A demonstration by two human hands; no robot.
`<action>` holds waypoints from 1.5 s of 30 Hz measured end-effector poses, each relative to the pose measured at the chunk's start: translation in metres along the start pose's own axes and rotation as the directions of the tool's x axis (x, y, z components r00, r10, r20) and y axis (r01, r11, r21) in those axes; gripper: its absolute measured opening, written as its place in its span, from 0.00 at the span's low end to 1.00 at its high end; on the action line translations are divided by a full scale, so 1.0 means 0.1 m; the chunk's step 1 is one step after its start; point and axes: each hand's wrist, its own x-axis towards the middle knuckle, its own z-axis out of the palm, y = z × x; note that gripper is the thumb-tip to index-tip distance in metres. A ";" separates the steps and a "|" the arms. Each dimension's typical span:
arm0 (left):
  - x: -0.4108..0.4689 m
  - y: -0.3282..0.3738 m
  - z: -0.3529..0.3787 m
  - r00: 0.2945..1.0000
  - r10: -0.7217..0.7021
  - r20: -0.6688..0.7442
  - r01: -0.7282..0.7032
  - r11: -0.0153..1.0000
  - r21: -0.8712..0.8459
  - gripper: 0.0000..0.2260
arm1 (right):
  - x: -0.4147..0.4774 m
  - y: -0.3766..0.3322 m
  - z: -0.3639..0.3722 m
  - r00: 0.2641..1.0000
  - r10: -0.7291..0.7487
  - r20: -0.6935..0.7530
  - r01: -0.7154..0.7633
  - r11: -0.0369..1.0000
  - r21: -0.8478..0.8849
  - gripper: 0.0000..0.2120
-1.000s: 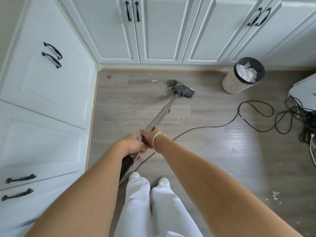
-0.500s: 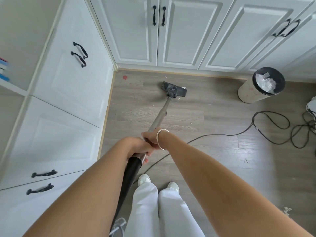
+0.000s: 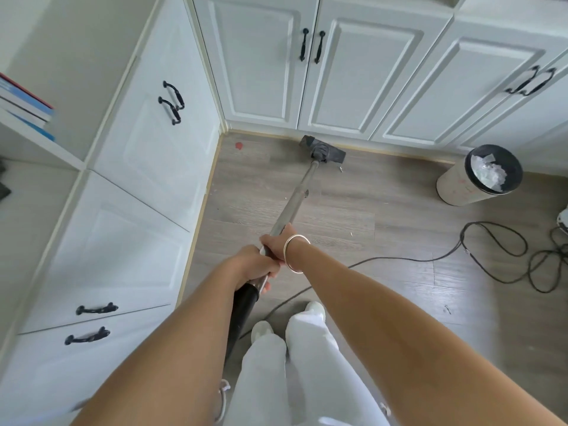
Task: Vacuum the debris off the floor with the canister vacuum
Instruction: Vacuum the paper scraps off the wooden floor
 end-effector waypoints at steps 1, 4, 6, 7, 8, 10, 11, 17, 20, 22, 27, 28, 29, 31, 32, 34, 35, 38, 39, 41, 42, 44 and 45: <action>0.01 0.07 0.00 1.000 0.004 0.000 -0.004 1.000 -0.004 0.13 | 0.03 -0.04 -0.05 1.000 -0.008 -0.003 0.008 1.000 -0.015 0.24; 0.08 0.35 -0.02 1.000 0.009 -0.015 -0.009 1.000 -0.007 0.02 | 0.21 -0.19 -0.24 1.000 -0.016 0.021 0.018 0.996 -0.083 0.22; 0.13 0.51 0.00 1.000 0.003 -0.012 -0.004 1.000 -0.027 0.05 | 0.26 -0.26 -0.37 0.999 -0.010 0.042 0.015 0.990 -0.138 0.18; 0.14 0.58 0.02 1.000 -0.006 -0.002 0.006 0.999 -0.048 0.06 | 0.28 -0.28 -0.43 0.999 -0.005 0.045 0.012 0.986 -0.168 0.17; 0.16 0.65 0.05 1.000 -0.017 0.007 0.018 0.998 -0.066 0.06 | 0.30 -0.30 -0.50 0.999 -0.004 0.048 0.013 0.980 -0.197 0.16; 0.21 0.77 0.11 0.999 -0.039 0.026 0.042 0.993 -0.113 0.06 | 0.32 -0.32 -0.64 0.999 -0.002 0.047 0.013 0.971 -0.239 0.14; 0.23 0.83 0.16 0.998 -0.050 0.034 0.055 0.989 -0.135 0.06 | 0.32 -0.32 -0.73 0.999 0.004 0.046 0.008 0.966 -0.258 0.12; 0.34 1.16 0.44 0.997 -0.034 0.070 0.045 0.984 -0.172 0.03 | 0.37 -0.27 -1.19 0.999 0.028 0.030 -0.019 0.960 -0.279 0.17; 0.42 1.27 0.53 0.996 -0.032 0.079 0.045 0.984 -0.175 0.02 | 0.42 -0.24 -1.34 0.998 0.042 0.037 -0.031 0.964 -0.263 0.14; 0.48 1.34 0.63 0.995 -0.049 0.089 0.063 0.986 -0.155 0.02 | 0.47 -0.17 -1.45 0.998 0.051 0.032 -0.042 0.968 -0.246 0.15; 0.50 1.43 0.86 0.991 -0.057 0.124 0.064 0.997 -0.051 0.03 | 0.54 0.04 -1.60 0.996 0.085 0.020 -0.080 0.982 -0.169 0.16; 0.50 1.42 0.89 0.991 -0.058 0.120 0.062 0.998 -0.031 0.04 | 0.55 0.09 -1.60 0.996 0.092 0.020 -0.087 0.983 -0.160 0.17; 0.50 1.41 0.93 0.990 -0.062 0.124 0.064 0.998 -0.009 0.04 | 0.56 0.15 -1.60 0.996 0.092 0.016 -0.089 0.984 -0.156 0.17; 0.50 1.33 1.00 0.989 -0.072 0.125 0.069 0.997 0.031 0.02 | 0.55 0.25 -1.57 0.996 0.091 0.020 -0.087 0.983 -0.161 0.15; 0.51 1.28 1.02 0.988 -0.074 0.132 0.070 0.997 0.040 0.02 | 0.54 0.29 -1.53 0.995 0.094 0.021 -0.090 0.983 -0.161 0.13; 0.52 1.11 1.03 0.986 -0.091 0.136 0.084 0.995 0.061 0.02 | 0.50 0.37 -1.42 0.994 0.106 0.024 -0.101 0.983 -0.153 0.09; 0.51 1.02 1.02 0.986 -0.103 0.134 0.094 0.993 0.070 0.01 | 0.48 0.40 -1.34 0.993 0.110 0.029 -0.105 0.984 -0.144 0.09; 0.47 0.75 0.94 0.983 -0.136 0.124 0.125 0.988 0.093 0.01 | 0.40 0.48 -1.07 0.992 0.123 0.038 -0.116 0.982 -0.152 0.10; 0.45 0.66 0.91 0.982 -0.146 0.119 0.133 0.985 0.110 0.02 | 0.36 0.50 -0.98 0.991 0.129 0.041 -0.121 0.981 -0.154 0.11; 0.37 0.47 0.83 0.979 -0.159 0.124 0.141 0.980 0.139 0.04 | 0.27 0.55 -0.81 0.988 0.142 0.056 -0.133 0.982 -0.135 0.12; 0.33 0.38 0.80 0.978 -0.167 0.128 0.149 0.979 0.142 0.04 | 0.21 0.57 -0.72 0.987 0.149 0.066 -0.141 0.983 -0.116 0.12; 0.22 0.19 0.73 0.974 -0.180 0.134 0.166 0.979 0.115 0.04 | 0.07 0.61 -0.55 0.983 0.159 0.090 -0.153 0.985 -0.073 0.11; 0.18 0.09 0.70 0.972 -0.189 0.138 0.177 0.980 0.093 0.03 | 0.00 0.63 -0.47 0.982 0.160 0.102 -0.155 0.987 -0.049 0.09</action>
